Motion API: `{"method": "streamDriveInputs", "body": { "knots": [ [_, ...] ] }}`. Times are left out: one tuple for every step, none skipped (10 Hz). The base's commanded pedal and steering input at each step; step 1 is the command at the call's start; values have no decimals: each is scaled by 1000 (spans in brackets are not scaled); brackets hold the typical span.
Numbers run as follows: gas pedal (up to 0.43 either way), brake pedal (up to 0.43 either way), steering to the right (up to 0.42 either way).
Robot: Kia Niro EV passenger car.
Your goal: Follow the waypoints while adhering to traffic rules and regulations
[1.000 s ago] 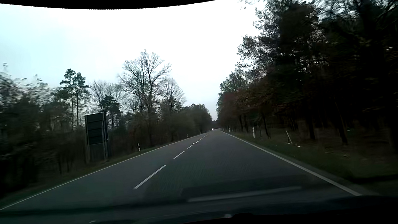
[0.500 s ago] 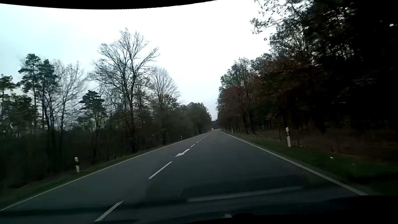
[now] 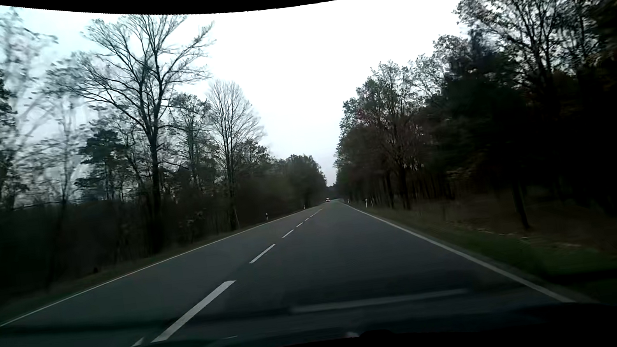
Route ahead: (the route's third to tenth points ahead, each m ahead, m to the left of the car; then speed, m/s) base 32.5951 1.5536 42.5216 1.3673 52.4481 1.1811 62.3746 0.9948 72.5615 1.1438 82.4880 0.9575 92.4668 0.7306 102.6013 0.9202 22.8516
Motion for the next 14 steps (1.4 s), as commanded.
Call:
{"method": "streamDriveInputs", "body": {
  "knots": [
    [390,0,2],
    [390,0,2],
    [390,0,2],
    [390,0,2],
    [390,0,2],
    [390,0,2],
    [390,0,2],
    [390,0,2],
    [390,0,2],
    [390,0,2],
    [390,0,2],
    [390,0,2],
    [390,0,2],
    [390,0,2]
  ]
}}
